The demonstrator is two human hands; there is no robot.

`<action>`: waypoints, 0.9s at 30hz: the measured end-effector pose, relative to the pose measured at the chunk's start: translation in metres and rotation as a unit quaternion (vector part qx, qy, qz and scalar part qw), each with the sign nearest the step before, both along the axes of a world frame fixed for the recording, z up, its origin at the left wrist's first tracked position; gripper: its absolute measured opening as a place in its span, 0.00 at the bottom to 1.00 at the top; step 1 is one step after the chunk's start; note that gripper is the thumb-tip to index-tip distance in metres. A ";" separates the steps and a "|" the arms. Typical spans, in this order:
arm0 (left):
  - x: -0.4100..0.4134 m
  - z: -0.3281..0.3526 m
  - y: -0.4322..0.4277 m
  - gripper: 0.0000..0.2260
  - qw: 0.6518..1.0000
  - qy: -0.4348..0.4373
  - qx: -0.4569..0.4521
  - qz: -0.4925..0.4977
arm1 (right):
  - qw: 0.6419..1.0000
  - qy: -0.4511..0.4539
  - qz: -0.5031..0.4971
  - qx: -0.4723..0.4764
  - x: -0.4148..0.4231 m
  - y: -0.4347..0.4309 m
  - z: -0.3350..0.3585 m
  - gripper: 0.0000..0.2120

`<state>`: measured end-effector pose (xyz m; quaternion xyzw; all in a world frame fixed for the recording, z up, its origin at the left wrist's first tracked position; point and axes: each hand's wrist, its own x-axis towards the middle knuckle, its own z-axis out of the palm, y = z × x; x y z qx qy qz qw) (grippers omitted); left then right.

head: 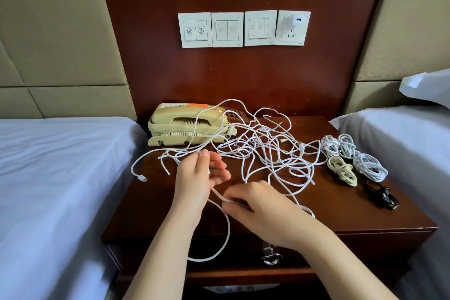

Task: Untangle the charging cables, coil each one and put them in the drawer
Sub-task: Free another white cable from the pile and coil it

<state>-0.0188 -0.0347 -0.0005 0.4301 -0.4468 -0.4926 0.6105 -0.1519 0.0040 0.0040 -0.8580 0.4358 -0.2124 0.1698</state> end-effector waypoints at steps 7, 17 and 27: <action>-0.010 -0.006 0.000 0.18 0.964 -0.257 -0.071 -0.019 | 0.986 -0.084 -0.083 -0.116 -0.005 -0.008 0.006 0.10; -0.016 0.007 0.008 0.19 0.976 -0.148 0.057 -0.150 | 0.954 -0.025 -0.130 -0.270 -0.011 -0.024 -0.006 0.19; -0.007 0.007 0.013 0.24 0.952 -0.081 0.103 -0.277 | 0.971 -0.109 -0.115 -0.180 -0.019 -0.036 -0.003 0.13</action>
